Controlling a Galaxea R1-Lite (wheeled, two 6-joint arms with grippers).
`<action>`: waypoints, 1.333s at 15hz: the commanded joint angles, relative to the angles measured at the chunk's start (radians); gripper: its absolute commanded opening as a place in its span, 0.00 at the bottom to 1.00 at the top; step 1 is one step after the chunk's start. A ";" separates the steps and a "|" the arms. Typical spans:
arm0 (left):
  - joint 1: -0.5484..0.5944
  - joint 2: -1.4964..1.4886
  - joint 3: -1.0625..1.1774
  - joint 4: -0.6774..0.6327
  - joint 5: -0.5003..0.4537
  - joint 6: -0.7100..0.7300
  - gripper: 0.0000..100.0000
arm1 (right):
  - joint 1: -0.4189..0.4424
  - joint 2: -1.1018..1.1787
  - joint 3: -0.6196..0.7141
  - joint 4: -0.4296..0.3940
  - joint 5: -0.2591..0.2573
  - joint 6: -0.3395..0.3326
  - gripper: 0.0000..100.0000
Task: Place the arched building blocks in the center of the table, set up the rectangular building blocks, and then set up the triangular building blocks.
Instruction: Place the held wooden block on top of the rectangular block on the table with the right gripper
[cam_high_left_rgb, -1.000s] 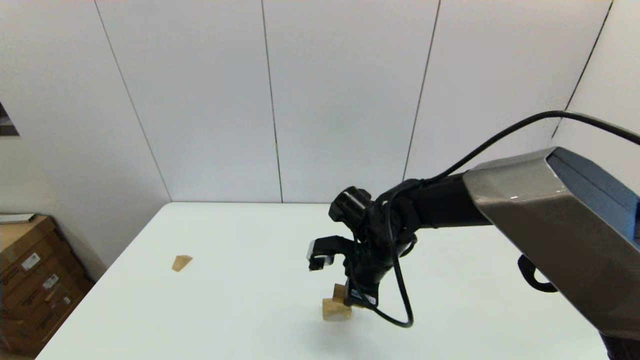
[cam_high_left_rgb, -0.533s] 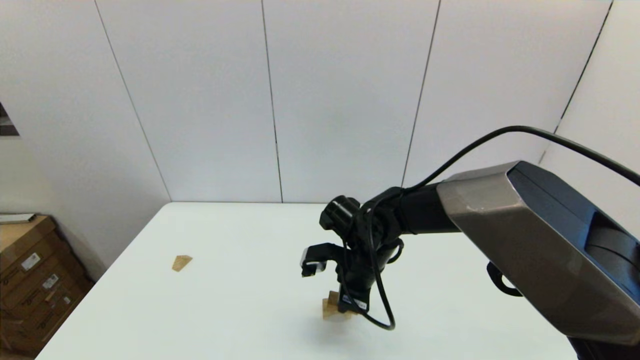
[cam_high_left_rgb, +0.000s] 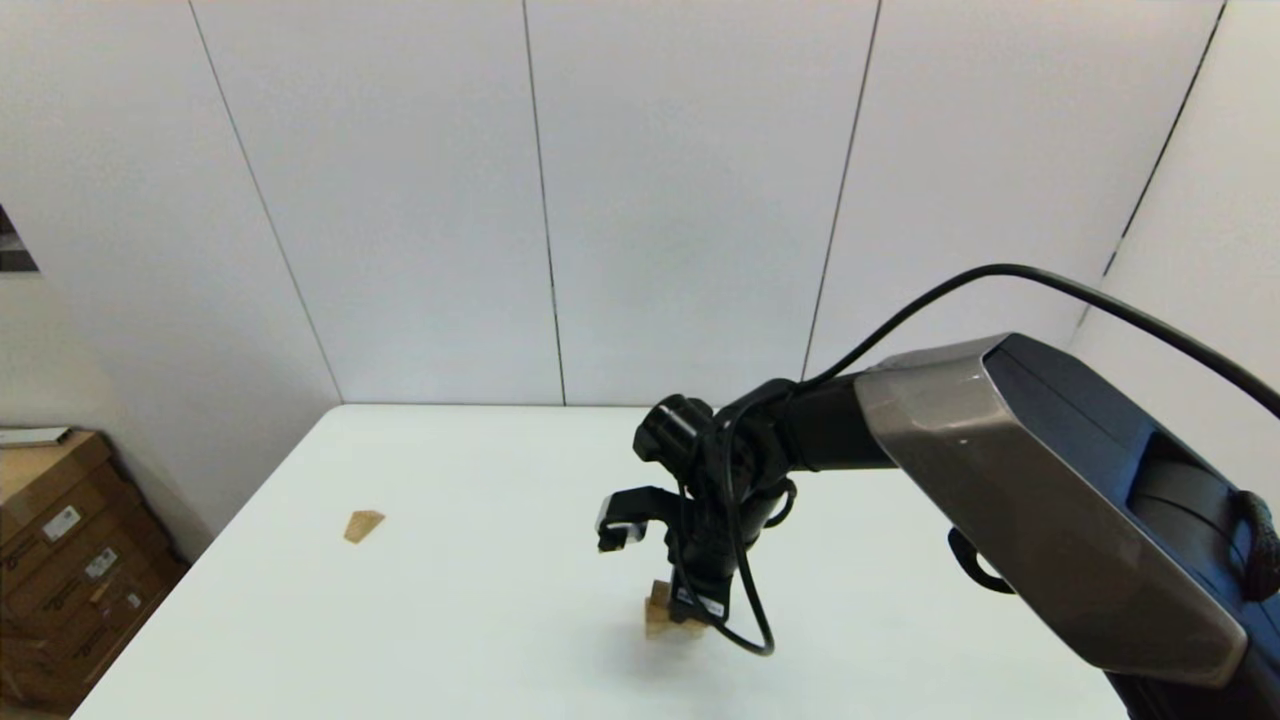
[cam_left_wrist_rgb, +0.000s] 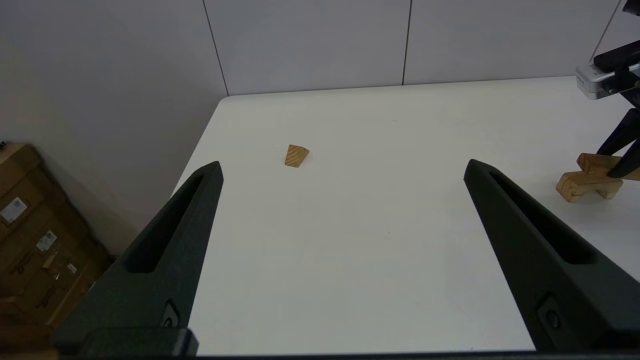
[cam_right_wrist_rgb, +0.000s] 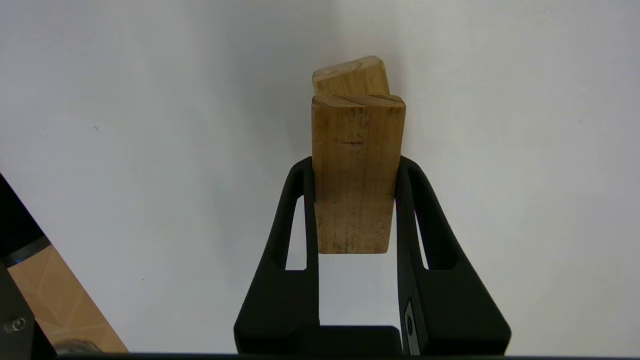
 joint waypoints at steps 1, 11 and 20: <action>0.000 0.001 0.000 0.000 0.000 0.000 1.00 | 0.000 0.014 -0.013 0.006 0.001 -0.006 0.00; 0.000 0.001 0.000 0.000 0.000 0.000 1.00 | 0.000 0.043 -0.034 0.006 -0.018 -0.006 0.00; 0.000 0.001 0.000 0.000 0.000 -0.001 1.00 | 0.002 0.064 -0.076 0.041 -0.018 -0.006 0.00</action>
